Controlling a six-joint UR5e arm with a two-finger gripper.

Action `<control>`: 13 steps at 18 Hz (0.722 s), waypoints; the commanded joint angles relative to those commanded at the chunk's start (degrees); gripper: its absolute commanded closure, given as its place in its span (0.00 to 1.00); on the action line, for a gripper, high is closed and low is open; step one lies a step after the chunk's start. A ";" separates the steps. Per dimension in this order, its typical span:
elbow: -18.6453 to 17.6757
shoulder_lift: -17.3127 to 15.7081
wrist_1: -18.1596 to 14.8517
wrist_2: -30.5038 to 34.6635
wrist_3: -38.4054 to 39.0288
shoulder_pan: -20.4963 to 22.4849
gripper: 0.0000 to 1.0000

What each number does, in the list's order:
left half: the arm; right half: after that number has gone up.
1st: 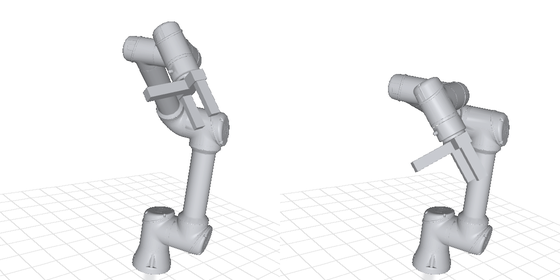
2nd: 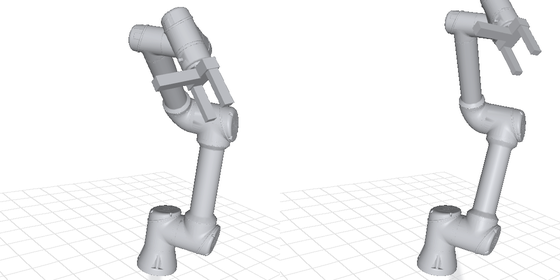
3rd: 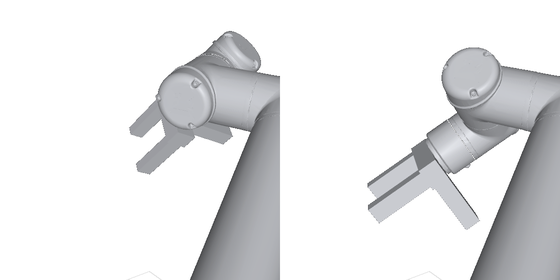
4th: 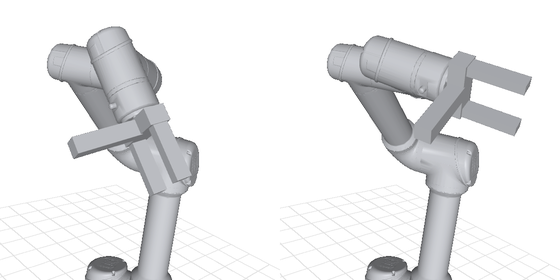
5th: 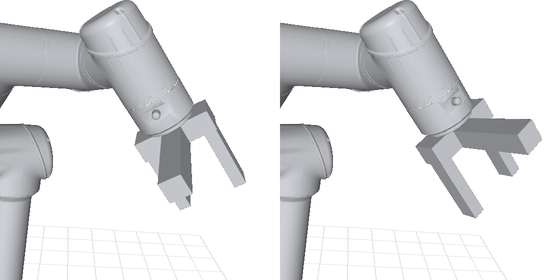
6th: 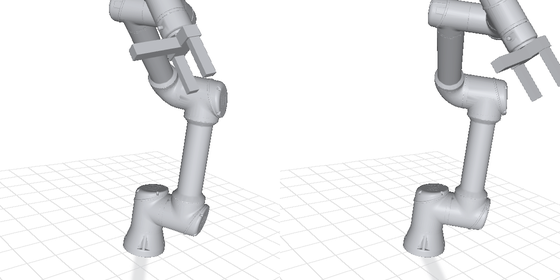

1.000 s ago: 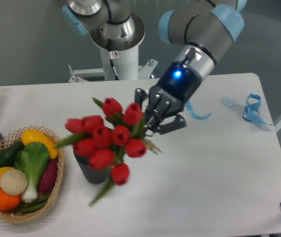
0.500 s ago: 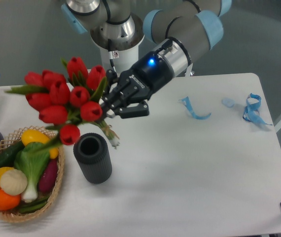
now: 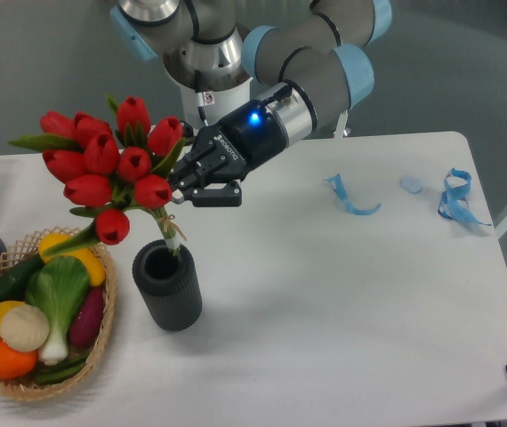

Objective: Insert the flowers into the vase
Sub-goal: 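Raise the tulips and position the stems above the vase opening, then lower the tulip stems down into the vase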

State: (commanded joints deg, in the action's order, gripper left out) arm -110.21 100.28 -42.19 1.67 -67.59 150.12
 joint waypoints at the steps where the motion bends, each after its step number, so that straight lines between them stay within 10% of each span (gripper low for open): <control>1: 0.00 0.44 0.00 -0.09 0.00 0.00 0.99; 13: -0.17 3.52 0.00 -1.41 -2.55 -1.76 0.98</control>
State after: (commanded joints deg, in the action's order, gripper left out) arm -110.39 103.80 -42.19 0.26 -70.14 148.36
